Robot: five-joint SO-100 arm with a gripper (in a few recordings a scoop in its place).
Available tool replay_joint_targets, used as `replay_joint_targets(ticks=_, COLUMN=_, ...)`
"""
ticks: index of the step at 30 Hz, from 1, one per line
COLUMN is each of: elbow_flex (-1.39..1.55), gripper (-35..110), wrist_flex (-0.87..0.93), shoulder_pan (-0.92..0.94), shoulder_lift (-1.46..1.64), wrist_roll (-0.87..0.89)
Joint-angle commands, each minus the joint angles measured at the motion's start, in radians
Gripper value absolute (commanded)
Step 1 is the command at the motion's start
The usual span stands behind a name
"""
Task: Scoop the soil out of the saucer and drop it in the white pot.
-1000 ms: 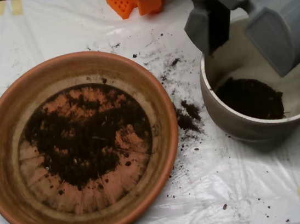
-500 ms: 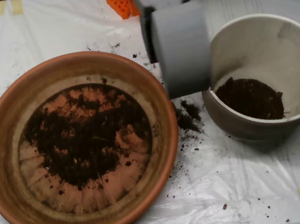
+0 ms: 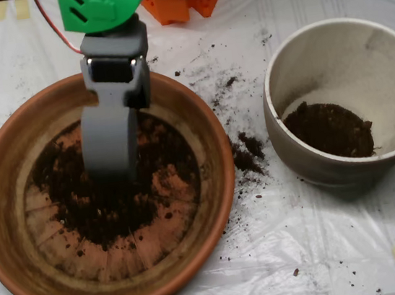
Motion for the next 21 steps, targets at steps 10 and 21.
replay_joint_targets(ticks=10, elbow_flex=-0.241, gripper=52, wrist_flex=-0.04, shoulder_pan=0.16, shoulder_lift=-0.468, wrist_roll=-0.08)
replay_joint_targets(ticks=21, elbow_flex=-0.472, gripper=51, wrist_flex=-0.014, shoulder_pan=0.124, shoulder_lift=-0.68, wrist_roll=-0.043)
